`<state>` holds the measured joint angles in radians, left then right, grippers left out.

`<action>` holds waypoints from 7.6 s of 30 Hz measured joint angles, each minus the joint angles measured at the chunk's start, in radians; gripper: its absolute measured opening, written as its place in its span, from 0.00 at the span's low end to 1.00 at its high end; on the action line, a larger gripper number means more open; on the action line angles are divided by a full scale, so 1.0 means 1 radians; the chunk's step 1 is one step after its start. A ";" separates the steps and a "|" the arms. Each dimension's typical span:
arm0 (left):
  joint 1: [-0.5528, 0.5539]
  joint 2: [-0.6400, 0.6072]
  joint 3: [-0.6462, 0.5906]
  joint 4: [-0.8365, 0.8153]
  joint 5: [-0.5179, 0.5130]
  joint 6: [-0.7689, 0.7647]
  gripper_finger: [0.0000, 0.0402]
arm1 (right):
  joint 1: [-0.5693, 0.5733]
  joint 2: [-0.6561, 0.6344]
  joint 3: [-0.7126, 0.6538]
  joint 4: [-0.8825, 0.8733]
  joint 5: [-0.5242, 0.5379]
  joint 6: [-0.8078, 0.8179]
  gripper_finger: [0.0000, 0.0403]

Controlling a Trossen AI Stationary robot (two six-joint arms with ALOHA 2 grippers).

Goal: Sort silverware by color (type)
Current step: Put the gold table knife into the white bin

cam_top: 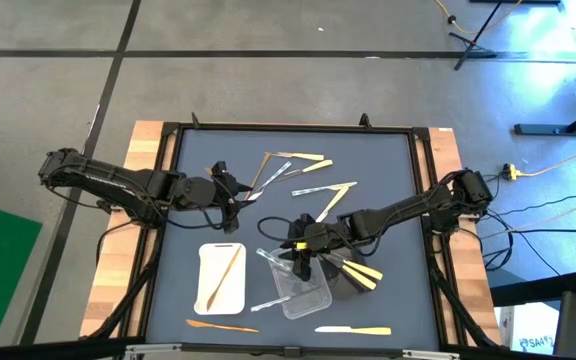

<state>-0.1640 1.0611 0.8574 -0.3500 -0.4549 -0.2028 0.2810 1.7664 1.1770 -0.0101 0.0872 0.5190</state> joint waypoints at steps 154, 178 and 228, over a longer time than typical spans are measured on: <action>0.487 0.640 0.003 -0.084 0.296 -0.398 0.16 | -0.229 -0.536 0.000 -0.698 0.128 -0.372 0.31; 0.486 0.575 0.025 -0.083 0.369 -0.397 0.04 | -0.229 -0.536 0.000 -0.699 0.128 -0.372 0.31; 0.294 0.559 0.343 0.062 0.867 -0.487 0.04 | -0.228 -0.326 0.000 -0.508 -0.040 -1.162 0.50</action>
<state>0.1295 1.6203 1.2007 -0.2875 0.4118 -0.6896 0.0528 1.4402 1.1767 -0.5183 0.0472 -0.6426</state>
